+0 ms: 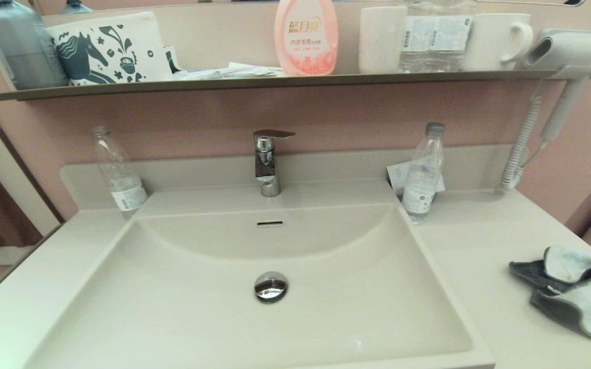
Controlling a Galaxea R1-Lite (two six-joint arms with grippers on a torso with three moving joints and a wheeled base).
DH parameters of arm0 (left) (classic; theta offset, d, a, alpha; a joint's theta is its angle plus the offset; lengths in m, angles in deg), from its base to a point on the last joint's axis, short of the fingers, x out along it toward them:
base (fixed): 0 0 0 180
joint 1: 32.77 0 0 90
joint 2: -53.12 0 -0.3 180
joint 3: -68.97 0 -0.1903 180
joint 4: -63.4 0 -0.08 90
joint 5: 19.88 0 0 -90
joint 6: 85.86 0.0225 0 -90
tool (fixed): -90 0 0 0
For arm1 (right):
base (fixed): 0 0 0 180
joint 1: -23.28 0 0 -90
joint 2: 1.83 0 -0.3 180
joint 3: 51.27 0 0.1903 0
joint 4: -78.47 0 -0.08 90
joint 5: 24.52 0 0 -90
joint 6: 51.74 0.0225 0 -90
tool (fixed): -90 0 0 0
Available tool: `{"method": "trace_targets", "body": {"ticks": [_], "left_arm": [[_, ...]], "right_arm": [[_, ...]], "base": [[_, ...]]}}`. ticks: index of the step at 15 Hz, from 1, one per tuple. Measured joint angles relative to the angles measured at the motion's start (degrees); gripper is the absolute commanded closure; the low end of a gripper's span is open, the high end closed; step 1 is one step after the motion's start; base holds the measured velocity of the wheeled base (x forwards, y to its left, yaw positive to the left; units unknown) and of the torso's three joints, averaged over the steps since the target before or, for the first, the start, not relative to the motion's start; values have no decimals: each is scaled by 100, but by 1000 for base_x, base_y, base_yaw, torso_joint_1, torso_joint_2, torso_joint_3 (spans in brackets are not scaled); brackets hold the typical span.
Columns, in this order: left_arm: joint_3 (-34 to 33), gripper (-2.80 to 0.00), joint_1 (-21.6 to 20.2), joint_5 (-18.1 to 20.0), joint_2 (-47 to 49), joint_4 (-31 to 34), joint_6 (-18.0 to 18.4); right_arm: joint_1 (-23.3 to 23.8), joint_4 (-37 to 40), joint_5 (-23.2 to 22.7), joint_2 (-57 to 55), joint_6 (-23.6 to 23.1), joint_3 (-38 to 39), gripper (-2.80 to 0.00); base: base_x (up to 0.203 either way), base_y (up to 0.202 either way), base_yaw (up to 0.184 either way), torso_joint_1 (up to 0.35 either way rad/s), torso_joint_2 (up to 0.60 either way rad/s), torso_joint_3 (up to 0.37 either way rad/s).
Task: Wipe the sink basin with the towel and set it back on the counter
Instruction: Pick up the cloth
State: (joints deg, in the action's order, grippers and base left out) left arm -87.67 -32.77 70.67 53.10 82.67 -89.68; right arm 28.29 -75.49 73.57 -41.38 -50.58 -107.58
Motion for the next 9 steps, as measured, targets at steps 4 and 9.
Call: {"method": "trace_targets", "body": {"ticks": [4, 9], "left_arm": [[0, 0, 0, -3, 0, 0, -1], [0, 0, 0, -2, 0, 0, -1]], "right_arm": [[1671, 612, 126, -2350, -78, -1581, 0], [2635, 1982, -493, -3924, -74, -2305, 0]], "base": [[0, 0, 0, 0, 0, 0], [0, 0, 0, 0, 0, 0]]}}
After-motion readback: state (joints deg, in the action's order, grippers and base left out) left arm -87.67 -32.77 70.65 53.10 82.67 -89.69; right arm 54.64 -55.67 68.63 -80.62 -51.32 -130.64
